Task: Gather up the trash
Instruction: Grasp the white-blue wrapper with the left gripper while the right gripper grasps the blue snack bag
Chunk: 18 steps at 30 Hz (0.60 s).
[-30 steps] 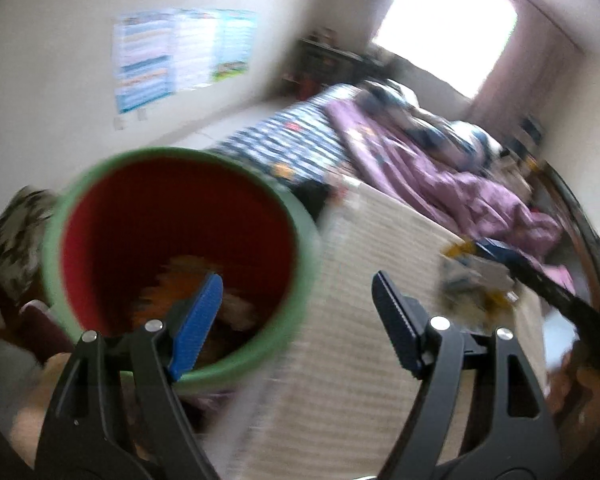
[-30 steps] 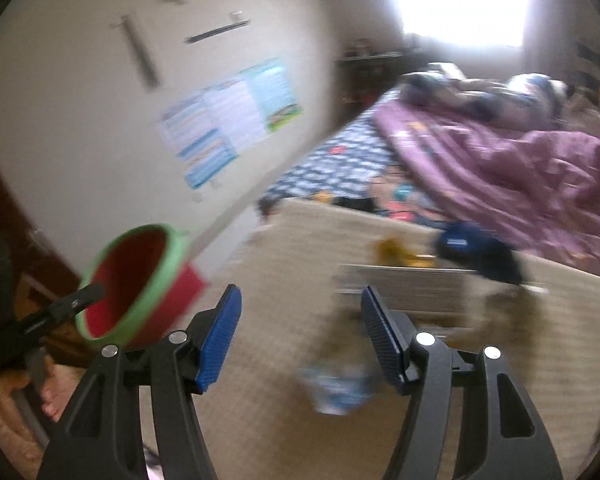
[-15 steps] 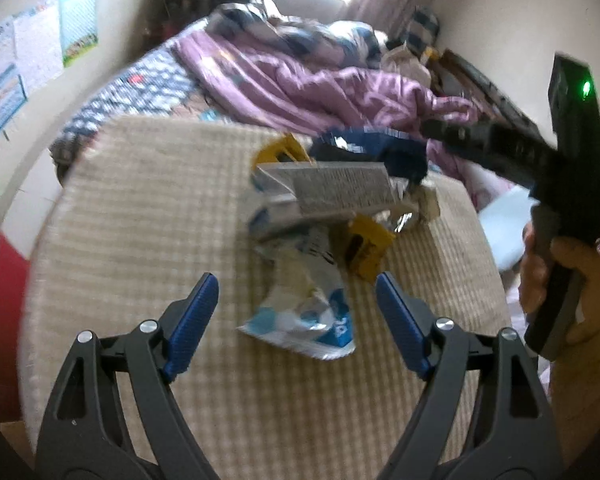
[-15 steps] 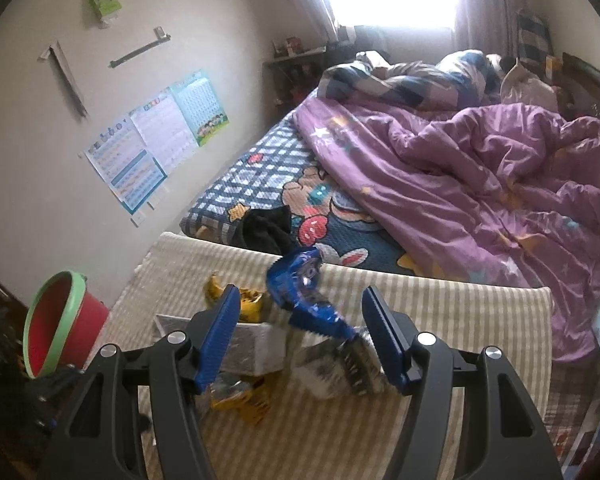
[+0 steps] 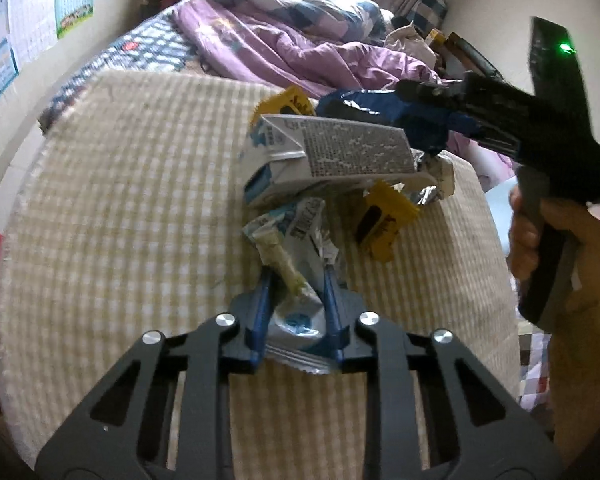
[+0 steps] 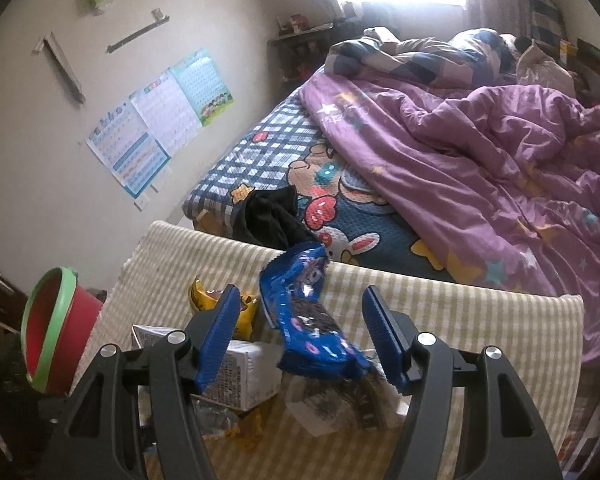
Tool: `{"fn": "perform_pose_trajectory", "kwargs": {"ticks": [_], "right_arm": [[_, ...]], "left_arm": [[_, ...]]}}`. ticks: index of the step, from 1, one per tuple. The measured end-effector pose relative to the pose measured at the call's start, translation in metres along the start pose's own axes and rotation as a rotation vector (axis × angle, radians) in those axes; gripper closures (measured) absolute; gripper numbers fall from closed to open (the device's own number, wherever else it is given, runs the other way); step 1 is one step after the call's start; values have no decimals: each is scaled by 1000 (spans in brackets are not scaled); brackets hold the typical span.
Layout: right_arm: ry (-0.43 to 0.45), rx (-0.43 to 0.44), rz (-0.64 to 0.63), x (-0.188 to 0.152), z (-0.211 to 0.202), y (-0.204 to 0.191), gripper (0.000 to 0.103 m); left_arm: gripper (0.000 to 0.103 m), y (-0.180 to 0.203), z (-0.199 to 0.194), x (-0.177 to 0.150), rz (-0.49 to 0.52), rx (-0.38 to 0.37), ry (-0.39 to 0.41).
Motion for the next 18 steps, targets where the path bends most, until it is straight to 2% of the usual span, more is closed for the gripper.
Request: {"fn": "perform_pose_trajectory", "kwargs": {"ticks": [2,4,6,10,11,18], "right_arm": [[-22,-20,-27,-1,6,-5,42],[-38,-30,-44,-3,10,-10,49],[-55,-32,-50,-6,14,-13,70],[-53,-18,-51,-15,10,-21,71],[-52,-6,-52,-18,6,-26,74],[-28,33,-37,-44,-23,-50,75]], "left_arm": [[79,-4,-9,-3,-2,13,18],[79,-9,-18,-4,-17,23,34],[79,-18,-29,-7,-39,33,52],[79,-34,-55,-13,-74,47,98],[79,-38,-63,-15,-83,50,111],[79,-57,-101,-16,-130,76,196]]}}
Point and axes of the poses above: each gripper's, at about its wrist camera, not at the fingertips, and z roughly the way its jaws point, y to its right, x to its top, the point moved 4 cm from there along z, roughly the way its jaws point, and after that the axes turned 5 degrees about -z, right-handed, at the moved point
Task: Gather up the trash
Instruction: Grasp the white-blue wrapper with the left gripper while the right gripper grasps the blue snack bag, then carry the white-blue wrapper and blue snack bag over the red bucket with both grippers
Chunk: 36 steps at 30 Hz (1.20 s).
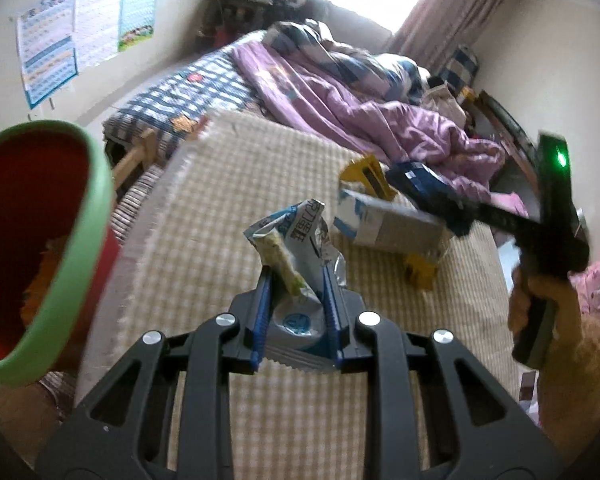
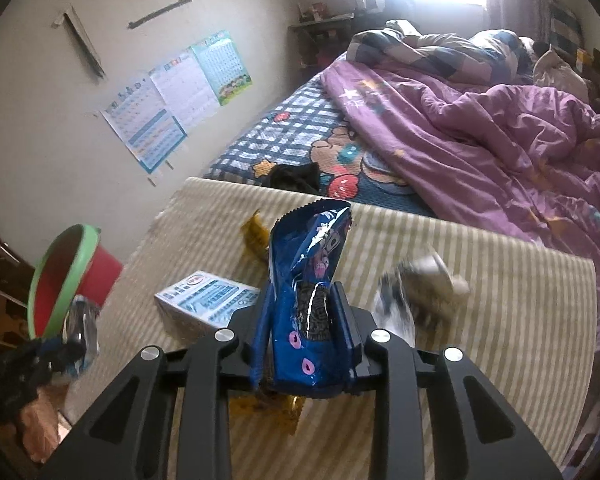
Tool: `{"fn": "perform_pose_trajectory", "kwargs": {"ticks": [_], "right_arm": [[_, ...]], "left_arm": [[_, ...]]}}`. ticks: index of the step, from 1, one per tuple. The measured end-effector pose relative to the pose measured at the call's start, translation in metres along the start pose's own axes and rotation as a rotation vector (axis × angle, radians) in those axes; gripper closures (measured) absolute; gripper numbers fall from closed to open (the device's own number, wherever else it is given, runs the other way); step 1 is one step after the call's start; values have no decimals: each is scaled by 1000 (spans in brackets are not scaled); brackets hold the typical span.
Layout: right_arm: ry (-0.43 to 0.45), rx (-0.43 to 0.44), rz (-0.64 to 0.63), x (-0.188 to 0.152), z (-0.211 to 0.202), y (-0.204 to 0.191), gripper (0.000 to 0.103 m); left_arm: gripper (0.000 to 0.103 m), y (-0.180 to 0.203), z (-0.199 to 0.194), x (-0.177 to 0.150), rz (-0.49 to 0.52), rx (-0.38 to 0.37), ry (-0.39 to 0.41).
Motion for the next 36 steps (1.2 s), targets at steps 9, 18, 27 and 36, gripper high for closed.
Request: {"fn": "perform_pose_trajectory", "kwargs": {"ticks": [9,18,27,36], "right_arm": [[138,10,40,0,-60,-25,75],[205,100,-7,10,-81,-74,75],[164,217,-60,10,-60,-128,75],[125,289,-106,2,-46,-168,75]], "left_arm": [[79,-18,-42,7,-23,30,96],[79,-68,-86,19,-87,139,197],[79,-112,-112,13,-169,220,239],[79,-123,-116,12,-194,236,248]]}}
Point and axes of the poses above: each gripper's, at about its wrist camera, not at the fingertips, and z roughly the way its jaws point, y to its right, x to its top, the point moved 4 cm from there along z, roughly the way its jaws point, and after that the axes turned 5 degrees about -z, right-handed, at the moved point
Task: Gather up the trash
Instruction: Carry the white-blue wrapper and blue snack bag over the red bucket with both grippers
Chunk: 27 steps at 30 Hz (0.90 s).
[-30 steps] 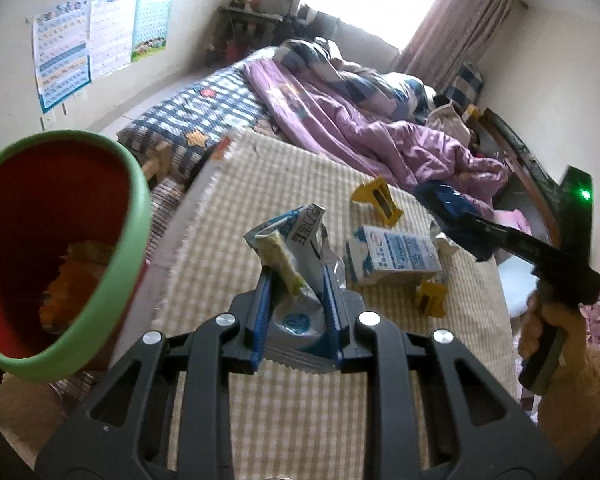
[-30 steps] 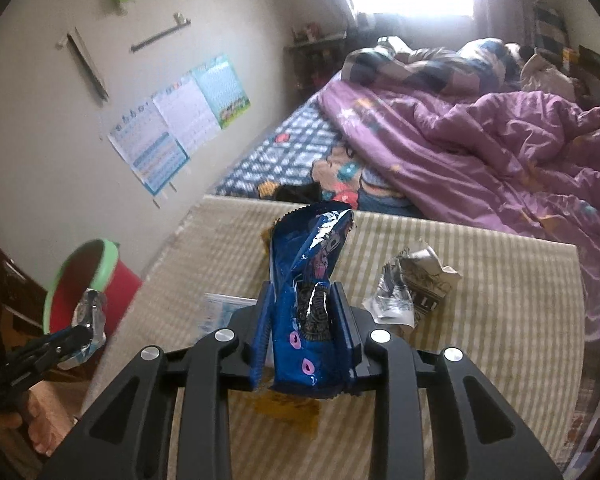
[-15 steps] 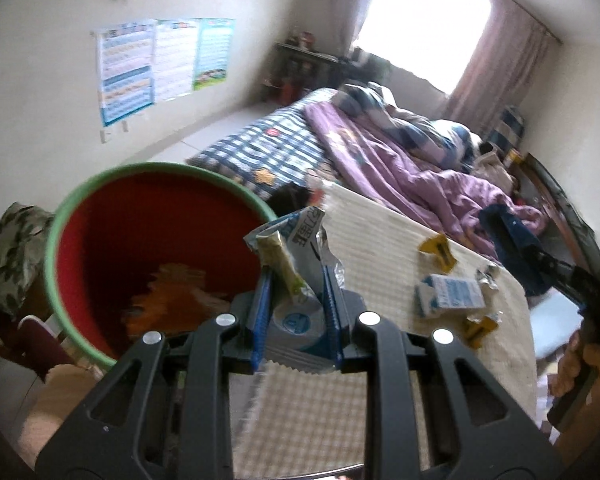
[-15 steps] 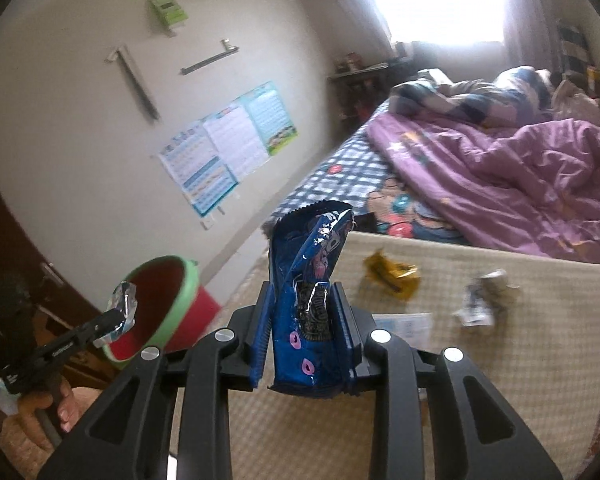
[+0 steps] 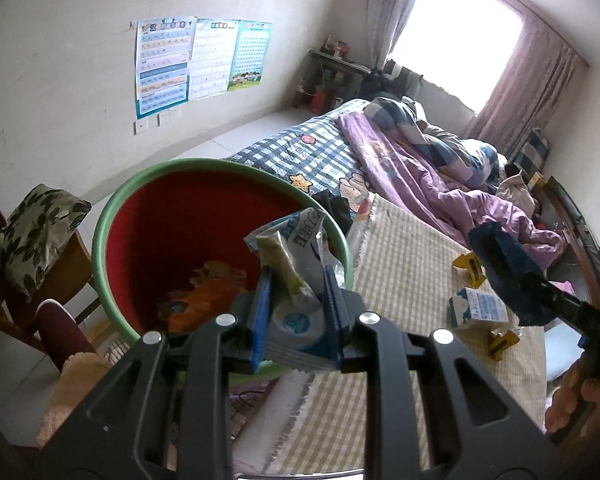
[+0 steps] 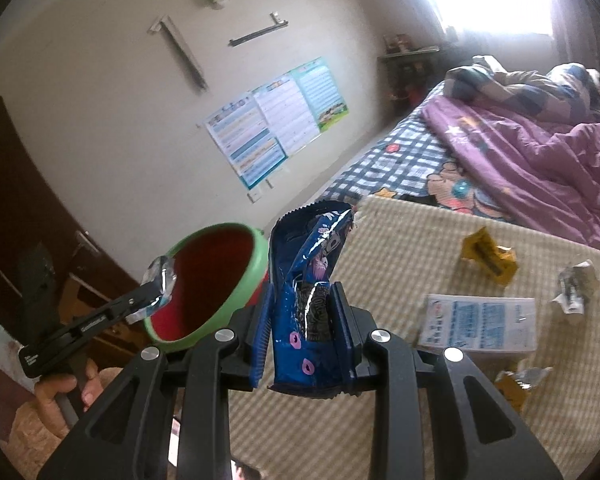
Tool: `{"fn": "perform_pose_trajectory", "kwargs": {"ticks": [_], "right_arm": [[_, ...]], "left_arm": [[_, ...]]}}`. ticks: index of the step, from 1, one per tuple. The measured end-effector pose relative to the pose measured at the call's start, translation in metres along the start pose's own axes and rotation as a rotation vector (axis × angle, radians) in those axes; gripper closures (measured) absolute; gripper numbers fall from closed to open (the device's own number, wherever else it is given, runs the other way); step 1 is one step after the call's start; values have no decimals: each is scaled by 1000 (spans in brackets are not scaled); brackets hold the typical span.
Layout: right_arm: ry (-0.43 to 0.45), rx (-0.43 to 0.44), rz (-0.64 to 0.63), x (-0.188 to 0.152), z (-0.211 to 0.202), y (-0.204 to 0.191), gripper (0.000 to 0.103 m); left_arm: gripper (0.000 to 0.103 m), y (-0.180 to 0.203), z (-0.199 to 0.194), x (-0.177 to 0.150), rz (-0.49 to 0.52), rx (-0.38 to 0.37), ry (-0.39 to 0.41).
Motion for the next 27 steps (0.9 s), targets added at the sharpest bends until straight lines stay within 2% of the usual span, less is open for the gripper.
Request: {"fn": "perform_pose_trajectory", "kwargs": {"ticks": [27], "right_arm": [[-62,85,-54,-9,27,-38,75]], "left_arm": [[79,-19,-1,4,-44,45,12]]}}
Point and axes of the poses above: each gripper's, at about its wrist camera, not at the fingertips, and z roughly the way its jaws point, y to its right, x to its top, the point moved 4 cm from there along z, roughly the way its jaws point, and after that the axes turned 5 degrees about -z, right-handed, at the moved point
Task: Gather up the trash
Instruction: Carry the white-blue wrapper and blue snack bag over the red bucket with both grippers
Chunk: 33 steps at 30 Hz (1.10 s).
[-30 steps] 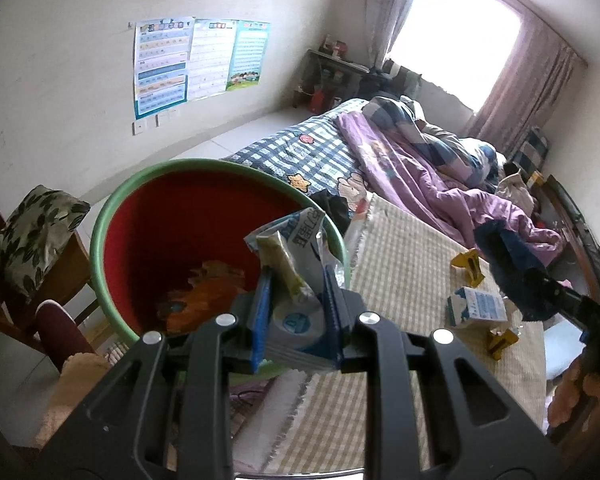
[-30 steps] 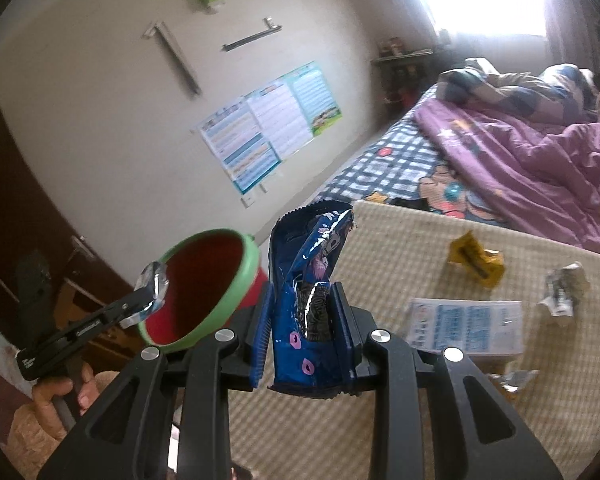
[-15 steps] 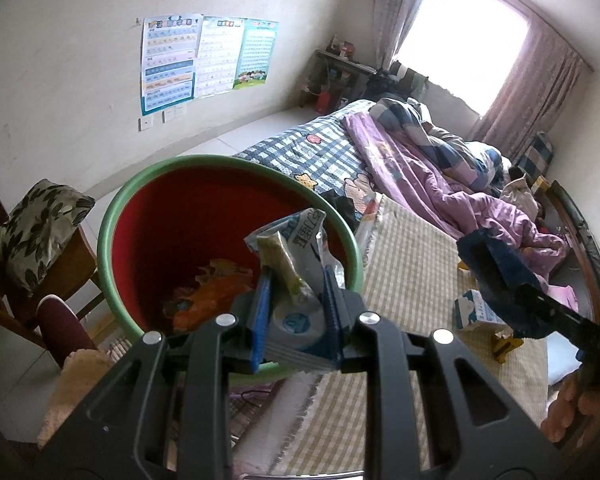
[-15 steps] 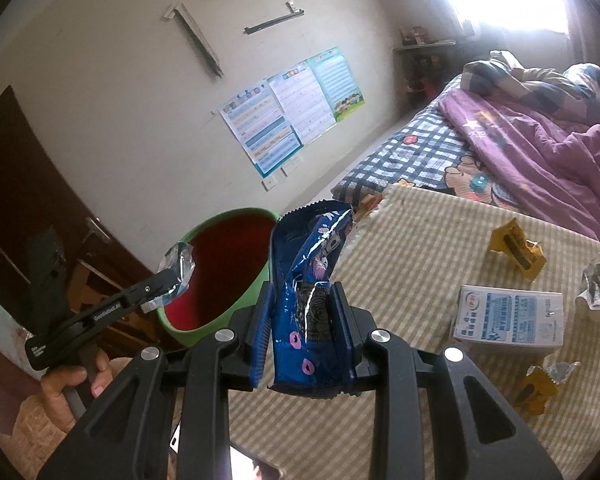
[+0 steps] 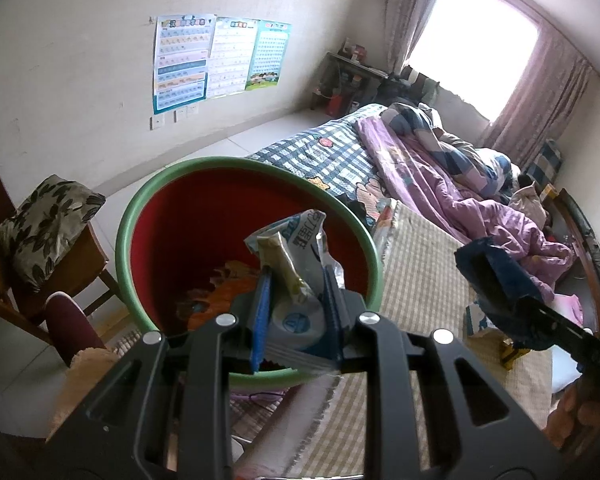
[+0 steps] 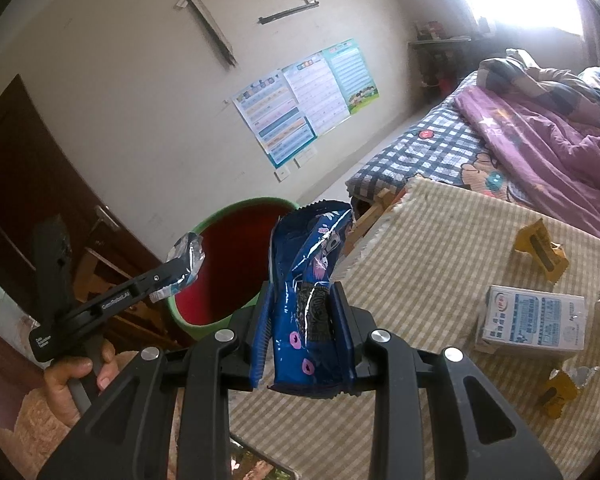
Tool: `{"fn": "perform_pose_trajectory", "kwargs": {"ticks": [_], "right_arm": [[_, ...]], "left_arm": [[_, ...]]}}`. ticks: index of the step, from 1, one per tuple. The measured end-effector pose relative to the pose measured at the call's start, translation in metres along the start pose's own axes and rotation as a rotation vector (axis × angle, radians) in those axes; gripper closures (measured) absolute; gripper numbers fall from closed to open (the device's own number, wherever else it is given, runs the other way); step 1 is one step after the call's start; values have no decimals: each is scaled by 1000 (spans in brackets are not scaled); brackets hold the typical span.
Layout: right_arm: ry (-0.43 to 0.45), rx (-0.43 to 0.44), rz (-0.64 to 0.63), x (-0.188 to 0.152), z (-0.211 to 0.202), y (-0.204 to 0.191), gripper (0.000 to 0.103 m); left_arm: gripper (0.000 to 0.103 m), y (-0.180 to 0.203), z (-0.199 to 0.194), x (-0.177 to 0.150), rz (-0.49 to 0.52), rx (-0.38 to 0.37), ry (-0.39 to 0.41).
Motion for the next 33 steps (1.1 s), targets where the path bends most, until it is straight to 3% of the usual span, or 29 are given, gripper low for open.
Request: {"fn": "perform_pose_trajectory", "kwargs": {"ticks": [33], "right_arm": [[-47,81,-66,19,49,-41,75]], "left_arm": [[79,-28,8,3,-54,64,4]]}}
Point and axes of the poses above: each gripper's, at about its wrist camera, not at the fingertips, and z roughly the way its jaws point, y to its right, x to its top, the point moved 4 cm from there along z, roughly the way its jaws point, and after that the axes turned 5 degrees about -z, right-handed, at the moved point
